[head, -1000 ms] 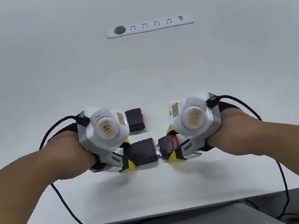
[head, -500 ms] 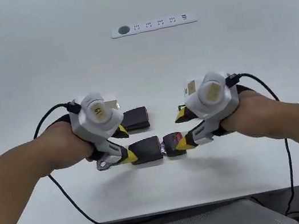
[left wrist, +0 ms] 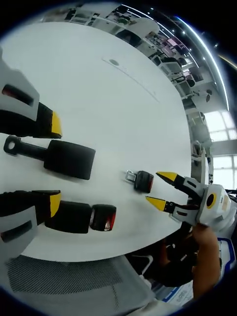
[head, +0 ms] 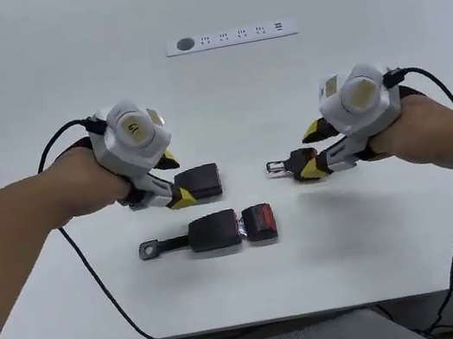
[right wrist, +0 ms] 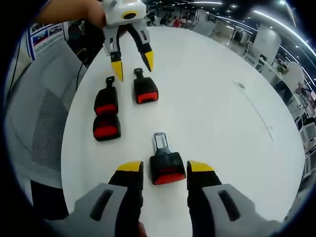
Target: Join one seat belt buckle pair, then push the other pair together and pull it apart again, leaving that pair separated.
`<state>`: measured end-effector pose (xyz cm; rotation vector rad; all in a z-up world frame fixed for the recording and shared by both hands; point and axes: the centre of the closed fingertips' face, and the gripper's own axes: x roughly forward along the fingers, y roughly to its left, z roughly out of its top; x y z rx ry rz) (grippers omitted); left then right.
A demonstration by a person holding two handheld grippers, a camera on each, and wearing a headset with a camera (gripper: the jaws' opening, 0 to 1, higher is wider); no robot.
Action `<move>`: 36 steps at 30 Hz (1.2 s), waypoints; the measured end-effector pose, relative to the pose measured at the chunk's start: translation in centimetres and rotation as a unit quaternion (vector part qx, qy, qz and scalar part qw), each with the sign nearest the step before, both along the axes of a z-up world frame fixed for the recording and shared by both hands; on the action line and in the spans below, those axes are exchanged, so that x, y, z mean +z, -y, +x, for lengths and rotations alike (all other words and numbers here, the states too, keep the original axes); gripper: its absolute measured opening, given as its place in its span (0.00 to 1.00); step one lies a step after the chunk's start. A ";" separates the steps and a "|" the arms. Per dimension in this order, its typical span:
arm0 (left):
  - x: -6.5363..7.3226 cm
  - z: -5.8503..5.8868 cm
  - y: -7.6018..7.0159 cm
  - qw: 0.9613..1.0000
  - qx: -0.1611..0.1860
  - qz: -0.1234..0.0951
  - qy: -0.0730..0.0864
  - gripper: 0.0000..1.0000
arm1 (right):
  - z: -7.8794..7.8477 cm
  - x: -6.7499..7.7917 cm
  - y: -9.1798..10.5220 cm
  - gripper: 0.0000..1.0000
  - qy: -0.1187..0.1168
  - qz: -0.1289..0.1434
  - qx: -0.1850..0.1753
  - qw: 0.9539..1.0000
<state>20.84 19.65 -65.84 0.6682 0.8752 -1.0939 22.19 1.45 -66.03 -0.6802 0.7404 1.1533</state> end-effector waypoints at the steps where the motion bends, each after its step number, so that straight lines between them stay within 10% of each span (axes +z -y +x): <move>1: -0.1 0.0 0.1 1.000 0.000 0.003 -0.002 0.43 | 0.3 -0.3 0.5 0.34 0.000 -0.001 -0.002 1.000; 21: -3.5 1.1 0.1 0.999 -0.033 0.022 -0.030 0.34 | 0.2 -3.6 0.8 0.33 -0.025 -0.035 0.063 0.997; 36: -3.6 1.3 -0.1 0.998 -0.061 0.020 -0.026 0.33 | 0.3 -3.4 0.3 0.33 -0.050 -0.006 0.049 0.998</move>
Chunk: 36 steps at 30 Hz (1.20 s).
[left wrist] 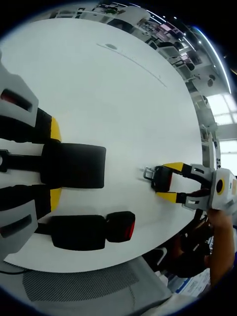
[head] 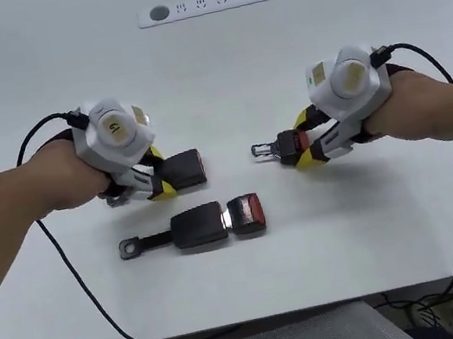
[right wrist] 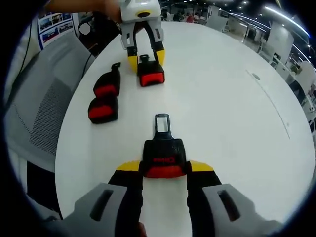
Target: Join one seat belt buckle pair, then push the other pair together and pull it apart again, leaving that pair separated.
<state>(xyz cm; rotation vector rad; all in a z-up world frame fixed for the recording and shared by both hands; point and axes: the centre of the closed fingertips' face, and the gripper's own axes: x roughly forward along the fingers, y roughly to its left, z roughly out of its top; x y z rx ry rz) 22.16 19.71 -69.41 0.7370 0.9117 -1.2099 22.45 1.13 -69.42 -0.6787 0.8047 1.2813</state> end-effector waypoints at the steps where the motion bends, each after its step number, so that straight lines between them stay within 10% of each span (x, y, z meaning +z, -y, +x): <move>1: 0.0 0.0 0.0 1.000 0.000 -0.001 0.000 0.33 | 0.0 0.0 -0.1 0.33 0.000 -0.001 0.000 1.000; 36: 0.1 -0.2 0.1 1.000 -0.006 0.002 0.002 0.33 | -0.2 0.1 -8.3 0.33 0.016 0.033 0.012 0.999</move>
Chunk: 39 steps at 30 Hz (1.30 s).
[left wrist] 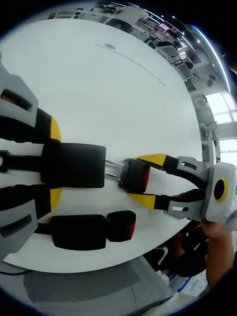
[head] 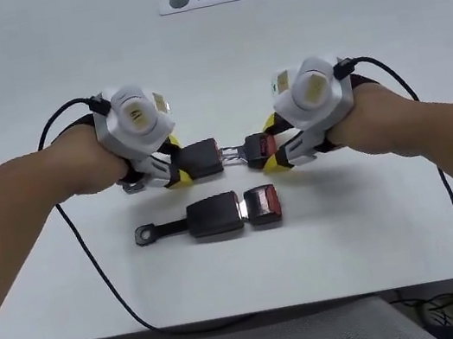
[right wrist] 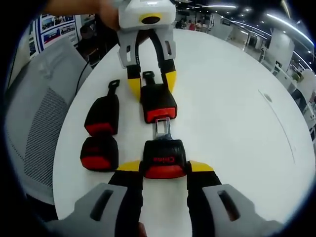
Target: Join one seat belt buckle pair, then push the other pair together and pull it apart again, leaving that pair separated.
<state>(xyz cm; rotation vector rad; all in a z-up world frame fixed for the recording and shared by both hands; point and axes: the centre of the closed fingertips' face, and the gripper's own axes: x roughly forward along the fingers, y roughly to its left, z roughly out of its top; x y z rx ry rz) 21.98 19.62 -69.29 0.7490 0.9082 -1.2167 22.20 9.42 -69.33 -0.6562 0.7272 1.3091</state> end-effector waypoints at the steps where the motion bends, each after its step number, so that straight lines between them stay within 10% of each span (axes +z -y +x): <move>1: 0.0 0.0 0.0 1.000 0.000 0.000 0.000 0.33 | 0.0 0.0 0.0 0.33 -0.001 0.000 0.000 1.000; 39: 0.0 0.2 0.1 0.999 -0.035 0.000 0.000 0.30 | 0.2 0.0 -3.4 0.31 -0.004 -0.008 0.036 0.999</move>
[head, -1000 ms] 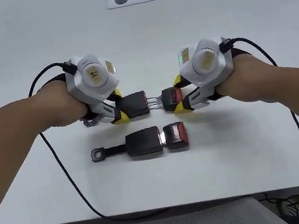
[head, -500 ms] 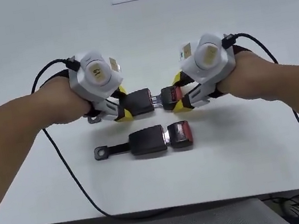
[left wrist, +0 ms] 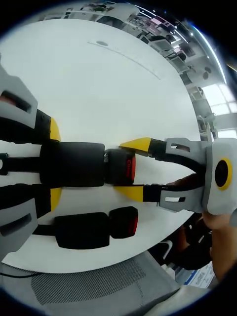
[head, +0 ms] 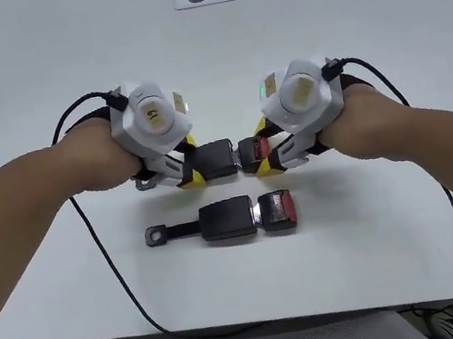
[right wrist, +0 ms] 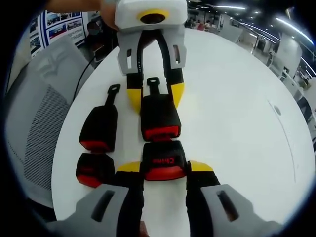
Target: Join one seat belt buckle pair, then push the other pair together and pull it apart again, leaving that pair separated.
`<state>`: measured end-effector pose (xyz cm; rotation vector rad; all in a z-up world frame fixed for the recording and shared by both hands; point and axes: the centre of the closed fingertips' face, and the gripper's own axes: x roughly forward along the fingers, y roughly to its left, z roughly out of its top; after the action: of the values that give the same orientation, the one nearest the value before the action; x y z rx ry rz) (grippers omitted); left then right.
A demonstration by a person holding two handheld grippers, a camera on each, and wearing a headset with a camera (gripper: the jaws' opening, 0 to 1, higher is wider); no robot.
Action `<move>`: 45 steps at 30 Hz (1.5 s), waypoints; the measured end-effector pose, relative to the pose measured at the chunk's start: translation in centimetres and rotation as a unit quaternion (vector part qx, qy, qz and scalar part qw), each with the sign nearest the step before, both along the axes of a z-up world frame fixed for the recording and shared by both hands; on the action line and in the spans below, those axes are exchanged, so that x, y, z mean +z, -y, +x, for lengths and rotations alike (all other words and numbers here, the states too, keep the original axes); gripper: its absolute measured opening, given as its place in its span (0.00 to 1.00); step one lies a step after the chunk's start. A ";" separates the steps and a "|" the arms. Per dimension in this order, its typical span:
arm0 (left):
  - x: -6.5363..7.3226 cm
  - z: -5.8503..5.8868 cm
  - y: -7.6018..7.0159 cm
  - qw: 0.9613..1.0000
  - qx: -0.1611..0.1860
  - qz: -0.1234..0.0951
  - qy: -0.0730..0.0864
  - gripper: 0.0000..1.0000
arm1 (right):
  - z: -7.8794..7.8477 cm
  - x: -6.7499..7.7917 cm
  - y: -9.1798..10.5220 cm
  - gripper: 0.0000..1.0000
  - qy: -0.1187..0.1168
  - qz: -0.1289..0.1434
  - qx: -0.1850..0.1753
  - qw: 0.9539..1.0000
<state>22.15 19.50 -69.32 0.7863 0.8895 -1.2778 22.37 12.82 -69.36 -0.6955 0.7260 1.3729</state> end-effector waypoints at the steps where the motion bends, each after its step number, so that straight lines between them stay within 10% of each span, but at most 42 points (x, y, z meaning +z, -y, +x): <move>1: 0.0 0.0 0.0 1.000 0.001 0.000 0.000 0.30 | 0.1 0.0 0.1 0.31 -0.001 0.001 -0.001 1.000; 27: -0.2 0.1 -0.3 1.000 0.003 0.001 -0.001 0.31 | 0.0 0.2 0.5 0.32 0.001 -0.006 -0.004 1.000; 45: 0.1 -0.3 0.2 1.000 0.006 0.000 -0.002 0.32 | -0.1 0.2 6.0 0.33 -0.002 -0.019 -0.029 0.999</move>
<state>21.83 19.33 -69.19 0.7781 0.8948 -1.2697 22.30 6.83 -69.20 -0.6967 0.7706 1.3100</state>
